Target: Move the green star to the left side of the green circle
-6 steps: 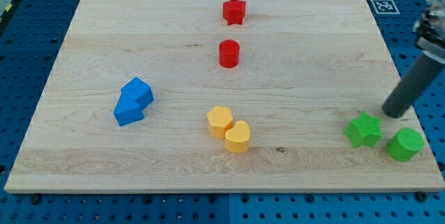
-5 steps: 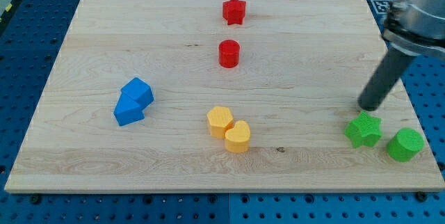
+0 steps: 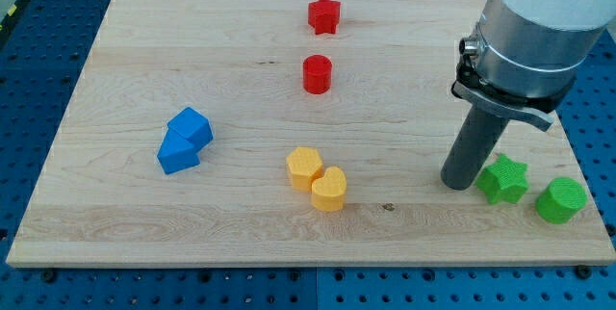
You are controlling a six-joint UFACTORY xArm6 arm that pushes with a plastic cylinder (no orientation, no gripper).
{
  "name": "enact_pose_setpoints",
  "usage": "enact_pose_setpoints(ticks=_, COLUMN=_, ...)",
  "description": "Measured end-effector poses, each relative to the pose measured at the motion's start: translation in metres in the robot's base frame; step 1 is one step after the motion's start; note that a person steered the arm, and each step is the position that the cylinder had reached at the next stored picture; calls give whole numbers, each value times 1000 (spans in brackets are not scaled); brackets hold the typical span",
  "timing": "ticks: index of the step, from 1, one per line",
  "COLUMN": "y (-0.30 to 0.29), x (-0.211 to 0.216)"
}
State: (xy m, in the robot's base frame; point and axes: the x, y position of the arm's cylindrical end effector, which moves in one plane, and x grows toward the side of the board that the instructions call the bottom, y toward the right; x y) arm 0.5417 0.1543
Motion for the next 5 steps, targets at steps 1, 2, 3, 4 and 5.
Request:
enact_pose_setpoints(ticks=1, y=2, x=0)
enact_pose_setpoints(ticks=2, y=2, x=-2)
enact_pose_setpoints(ticks=3, y=3, x=-17)
enact_pose_setpoints(ticks=4, y=24, x=-15)
enact_pose_setpoints(ticks=5, y=42, x=1)
